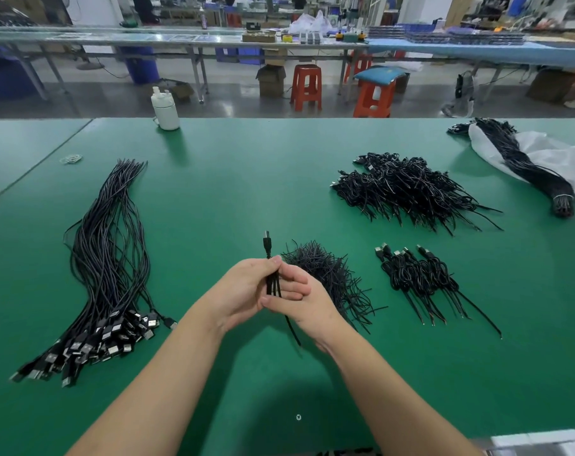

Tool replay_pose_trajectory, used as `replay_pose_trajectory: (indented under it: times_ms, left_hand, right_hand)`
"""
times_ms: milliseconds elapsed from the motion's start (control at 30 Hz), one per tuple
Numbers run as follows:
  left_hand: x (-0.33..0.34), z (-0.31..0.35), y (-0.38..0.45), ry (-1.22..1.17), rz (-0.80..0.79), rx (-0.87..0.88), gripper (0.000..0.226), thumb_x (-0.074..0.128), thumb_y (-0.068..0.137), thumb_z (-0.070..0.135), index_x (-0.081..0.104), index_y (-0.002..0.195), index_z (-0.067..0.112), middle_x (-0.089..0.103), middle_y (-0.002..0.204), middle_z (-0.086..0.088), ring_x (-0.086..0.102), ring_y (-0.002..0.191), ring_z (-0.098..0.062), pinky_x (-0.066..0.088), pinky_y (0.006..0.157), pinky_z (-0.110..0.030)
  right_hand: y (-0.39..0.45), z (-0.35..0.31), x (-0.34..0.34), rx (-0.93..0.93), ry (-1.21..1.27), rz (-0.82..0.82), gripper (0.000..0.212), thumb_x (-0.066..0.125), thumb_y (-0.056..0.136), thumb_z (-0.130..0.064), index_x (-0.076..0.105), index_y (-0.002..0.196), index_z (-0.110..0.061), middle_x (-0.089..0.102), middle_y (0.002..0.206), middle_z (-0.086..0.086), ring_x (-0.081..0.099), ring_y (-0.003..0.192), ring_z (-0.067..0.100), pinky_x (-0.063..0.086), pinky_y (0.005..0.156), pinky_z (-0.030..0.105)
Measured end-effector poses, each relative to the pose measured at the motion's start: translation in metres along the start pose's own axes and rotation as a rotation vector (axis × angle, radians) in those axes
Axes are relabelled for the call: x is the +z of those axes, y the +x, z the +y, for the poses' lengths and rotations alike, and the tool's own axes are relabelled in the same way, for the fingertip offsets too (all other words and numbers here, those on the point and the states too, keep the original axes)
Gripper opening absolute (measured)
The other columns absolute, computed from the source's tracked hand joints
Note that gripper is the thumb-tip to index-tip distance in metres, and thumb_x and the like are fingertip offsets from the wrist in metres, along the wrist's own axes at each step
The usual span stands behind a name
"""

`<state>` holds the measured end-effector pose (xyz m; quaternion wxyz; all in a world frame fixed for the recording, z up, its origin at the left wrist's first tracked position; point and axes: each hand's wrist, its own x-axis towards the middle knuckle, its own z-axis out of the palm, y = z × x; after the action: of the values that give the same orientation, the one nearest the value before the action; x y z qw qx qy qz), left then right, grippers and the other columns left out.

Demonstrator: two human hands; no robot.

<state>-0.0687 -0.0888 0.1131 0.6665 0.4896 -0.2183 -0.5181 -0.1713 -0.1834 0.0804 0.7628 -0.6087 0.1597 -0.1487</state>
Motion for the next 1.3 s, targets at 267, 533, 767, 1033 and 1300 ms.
replay_pose_trajectory:
  times_ms: [267,533,767,1033,1300]
  left_hand:
    - [-0.012,0.007,-0.010,0.107,-0.112,-0.127,0.036,0.051,0.096,0.023,0.074,0.097,-0.004,0.065,0.114,-0.034,0.069,0.104,-0.035,0.055,0.090,-0.036]
    - [-0.003,-0.004,-0.010,0.474,0.121,-0.094,0.037,0.047,0.103,0.017,0.075,0.083,0.005,0.075,0.091,-0.016,0.069,0.087,-0.023,0.050,0.100,-0.043]
    - [0.008,0.000,-0.004,0.671,0.317,-0.090,0.038,0.047,0.101,0.020,0.074,0.080,0.005,0.076,0.084,-0.011,0.071,0.092,-0.031,0.052,0.097,-0.041]
    - [0.030,-0.010,-0.010,1.683,0.702,0.106,0.041,0.028,0.102,0.042,0.055,0.104,0.011,0.048,0.097,-0.005,0.059,0.092,-0.028,0.048,0.072,-0.039]
    - [0.005,0.002,-0.007,1.438,0.351,0.180,0.021,0.051,0.094,0.044,0.058,0.091,0.024,0.063,0.082,0.004,0.060,0.078,-0.017,0.050,0.074,-0.036]
  right_hand:
    - [-0.004,0.014,0.000,0.014,-0.132,-0.032,0.026,0.077,0.079,0.001,0.069,0.104,0.001,0.068,0.088,0.010,0.060,0.085,0.014,0.051,0.086,0.023]
    - [-0.005,0.017,-0.004,-0.062,-0.630,0.041,0.019,0.069,0.079,-0.021,0.055,0.083,-0.008,0.062,0.081,0.013,0.048,0.070,0.011,0.048,0.070,0.039]
    - [0.000,0.014,-0.006,-0.023,-0.668,0.099,0.019,0.071,0.081,-0.022,0.057,0.088,-0.011,0.061,0.076,0.001,0.048,0.067,0.012,0.047,0.069,0.035]
    - [-0.001,0.002,-0.004,-0.128,-1.067,0.022,0.011,0.045,0.098,-0.024,0.039,0.099,-0.015,0.066,0.098,0.015,0.060,0.085,0.038,0.041,0.065,0.041]
    - [-0.004,0.002,-0.003,-0.095,-1.223,-0.060,0.020,0.032,0.101,-0.018,0.048,0.106,-0.006,0.065,0.101,0.020,0.062,0.089,0.043,0.041,0.068,0.040]
